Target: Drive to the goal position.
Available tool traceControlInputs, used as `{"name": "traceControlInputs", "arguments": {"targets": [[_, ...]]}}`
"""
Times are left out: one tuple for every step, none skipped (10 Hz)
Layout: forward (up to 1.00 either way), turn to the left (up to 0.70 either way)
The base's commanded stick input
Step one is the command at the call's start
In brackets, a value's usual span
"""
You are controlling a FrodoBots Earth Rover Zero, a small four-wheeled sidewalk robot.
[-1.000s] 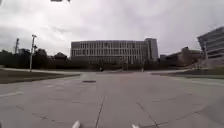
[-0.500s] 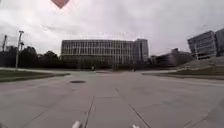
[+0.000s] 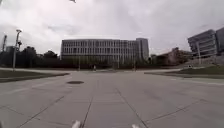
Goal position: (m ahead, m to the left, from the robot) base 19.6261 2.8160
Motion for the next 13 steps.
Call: {"name": "traceControlInputs", "arguments": {"targets": [[0.7,0.0],[0.7,0.0],[0.7,0.0],[0.7,0.0],[0.7,0.0],[0.7,0.0],[0.7,-0.15],[0.7,-0.28],[0.7,-0.35],[0.7,-0.35],[0.7,-0.35],[0.7,-0.35],[0.7,-0.35]]}}
